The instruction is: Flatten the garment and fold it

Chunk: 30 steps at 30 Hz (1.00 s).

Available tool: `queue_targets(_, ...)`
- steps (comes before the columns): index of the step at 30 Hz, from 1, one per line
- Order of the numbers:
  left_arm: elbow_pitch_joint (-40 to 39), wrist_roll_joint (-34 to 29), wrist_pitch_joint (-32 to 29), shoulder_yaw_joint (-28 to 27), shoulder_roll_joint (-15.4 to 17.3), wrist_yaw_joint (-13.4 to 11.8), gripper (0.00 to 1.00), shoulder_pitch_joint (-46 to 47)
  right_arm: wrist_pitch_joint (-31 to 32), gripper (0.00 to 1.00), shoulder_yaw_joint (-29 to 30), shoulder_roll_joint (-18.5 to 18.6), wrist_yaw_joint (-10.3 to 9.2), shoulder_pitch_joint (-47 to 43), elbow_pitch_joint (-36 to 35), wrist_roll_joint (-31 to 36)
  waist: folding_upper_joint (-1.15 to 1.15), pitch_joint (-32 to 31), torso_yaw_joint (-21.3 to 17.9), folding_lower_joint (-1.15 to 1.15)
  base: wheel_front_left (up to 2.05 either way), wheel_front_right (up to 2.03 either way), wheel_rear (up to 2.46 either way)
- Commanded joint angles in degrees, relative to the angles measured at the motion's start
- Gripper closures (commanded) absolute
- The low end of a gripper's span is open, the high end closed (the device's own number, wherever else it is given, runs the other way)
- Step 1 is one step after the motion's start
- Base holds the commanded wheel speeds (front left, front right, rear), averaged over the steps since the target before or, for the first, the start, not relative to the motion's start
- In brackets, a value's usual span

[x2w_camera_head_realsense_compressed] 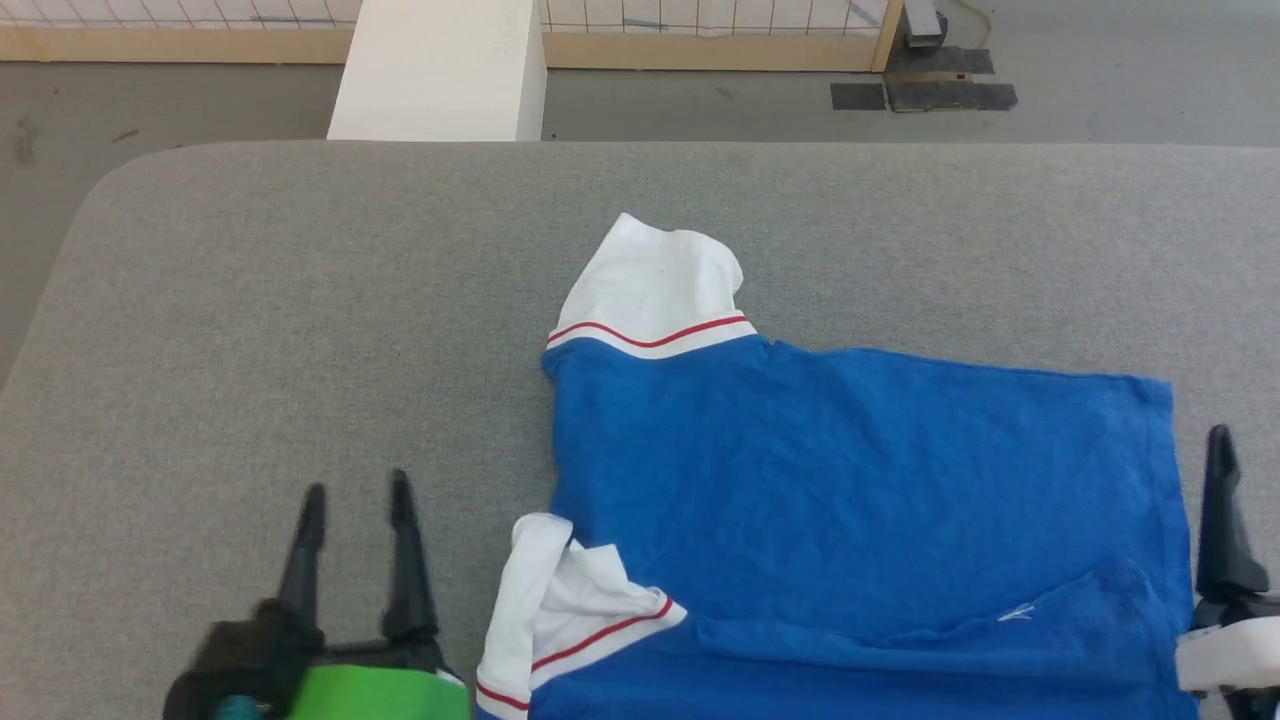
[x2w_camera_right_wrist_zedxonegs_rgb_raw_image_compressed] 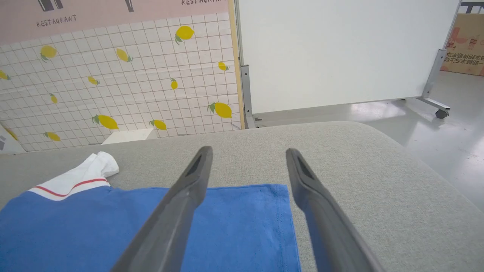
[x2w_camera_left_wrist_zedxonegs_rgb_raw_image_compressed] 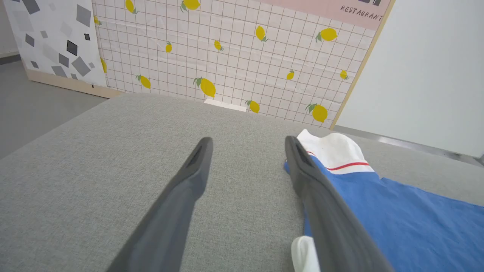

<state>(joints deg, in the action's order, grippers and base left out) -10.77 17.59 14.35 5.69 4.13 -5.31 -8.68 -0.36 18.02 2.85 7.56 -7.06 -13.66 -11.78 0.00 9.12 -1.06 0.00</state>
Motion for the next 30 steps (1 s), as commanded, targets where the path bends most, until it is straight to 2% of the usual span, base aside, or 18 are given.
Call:
queue_targets(1,1.12,-3.13,0.48,0.86,-0.04,-0.20,0.00,0.94,-1.54,0.00,-0.38,0.03,-0.08,0.32,1.31,0.85,0.00,-0.10,-0.03,0.00,0.00,0.00,0.00)
queue_targets(8,2.93,-4.66,0.62,0.40,-0.86,0.12,0.00,1.43,-4.51,0.00,-1.51,0.03,-0.08,-0.11,5.74,1.23,0.00,-0.03,-0.37,0.00,0.00,0.00,0.00)
queue_targets(11,3.06,-4.64,0.63,-0.23,-0.84,1.29,0.00,3.10,-4.93,0.00,-1.34,0.03,-0.08,0.28,6.21,0.96,0.00,0.55,-0.48,0.00,0.00,0.00,0.00)
queue_targets(14,3.39,-4.58,0.07,-0.16,0.85,3.16,0.00,6.37,-5.05,0.00,-1.13,0.03,-0.08,0.80,6.14,0.61,0.00,1.65,-0.44,0.00,0.00,0.00,0.00)
queue_targets(20,1.58,-3.73,-9.26,-0.13,5.75,6.95,0.00,19.57,-5.79,0.00,-1.12,0.03,-0.08,2.64,5.90,0.11,0.00,5.75,-0.86,0.00,0.00,0.00,0.00)
queue_targets(26,3.47,0.47,-22.85,1.46,8.03,9.99,0.00,35.55,-6.21,0.00,-1.97,0.03,-0.08,5.33,5.43,0.19,0.00,11.58,-2.04,0.00,0.00,0.00,0.00)
queue_targets(30,7.00,2.45,-30.80,4.58,9.88,11.61,0.00,45.74,-6.16,0.00,-2.85,0.03,-0.08,7.25,5.57,0.11,0.00,15.21,-3.33,0.00,0.00,0.00,0.00)
